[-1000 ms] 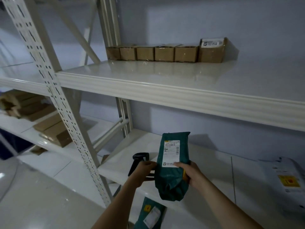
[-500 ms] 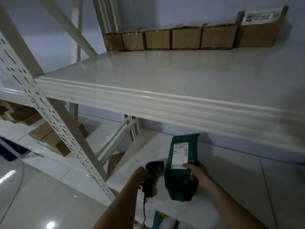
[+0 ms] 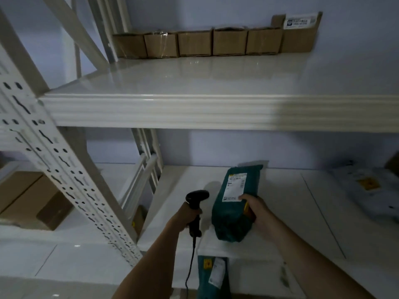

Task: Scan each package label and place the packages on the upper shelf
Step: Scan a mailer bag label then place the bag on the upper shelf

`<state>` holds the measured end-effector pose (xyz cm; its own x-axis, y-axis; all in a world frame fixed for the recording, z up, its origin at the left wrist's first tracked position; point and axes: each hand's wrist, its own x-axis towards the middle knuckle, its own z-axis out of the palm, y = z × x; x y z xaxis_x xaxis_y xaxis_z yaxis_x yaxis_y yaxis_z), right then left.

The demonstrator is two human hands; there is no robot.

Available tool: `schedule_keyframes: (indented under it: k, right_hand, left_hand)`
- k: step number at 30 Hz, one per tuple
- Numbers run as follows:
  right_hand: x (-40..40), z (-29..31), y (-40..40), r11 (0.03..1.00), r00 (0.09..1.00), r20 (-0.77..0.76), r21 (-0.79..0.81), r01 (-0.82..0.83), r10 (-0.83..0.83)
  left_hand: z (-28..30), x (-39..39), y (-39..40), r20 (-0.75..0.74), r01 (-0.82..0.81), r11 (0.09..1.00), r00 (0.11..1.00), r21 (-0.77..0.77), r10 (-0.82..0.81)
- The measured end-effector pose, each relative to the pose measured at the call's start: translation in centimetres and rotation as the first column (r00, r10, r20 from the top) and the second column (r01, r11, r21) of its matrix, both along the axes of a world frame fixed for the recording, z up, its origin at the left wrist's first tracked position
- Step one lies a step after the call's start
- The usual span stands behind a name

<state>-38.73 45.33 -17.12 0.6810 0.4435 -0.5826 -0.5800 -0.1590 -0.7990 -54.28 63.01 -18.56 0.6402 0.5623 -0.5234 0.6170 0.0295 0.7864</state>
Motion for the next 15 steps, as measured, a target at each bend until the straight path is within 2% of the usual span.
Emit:
schedule_keyframes:
  k: [3, 9, 12, 15]
  right_hand:
    - [-2.1, 0.5, -0.5, 0.998, 0.999, -0.016, 0.021, 0.052, -0.052]
    - [-5.0, 1.3, -2.1, 0.999, 0.999, 0.049, -0.028, 0.019, -0.018]
    - [-5.5, 1.5, -3.1, 1.000, 0.998, 0.061, -0.012, 0.018, -0.017]
    - [-5.6, 1.9, -4.1, 1.000, 0.998, 0.066, 0.014, -0.010, 0.009]
  left_hand:
    - [0.1, -1.5, 0.2, 0.140, -0.052, 0.999, 0.989, -0.008, 0.053]
    - [-0.3, -4.7, 0.1, 0.215, -0.155, 0.985, 0.962, -0.081, 0.169]
    - [0.3, -5.3, -0.5, 0.245, -0.190, 0.965, 0.941, -0.184, 0.232]
    - [1.0, -5.5, -1.6, 0.241, -0.184, 0.967, 0.944, -0.175, 0.224]
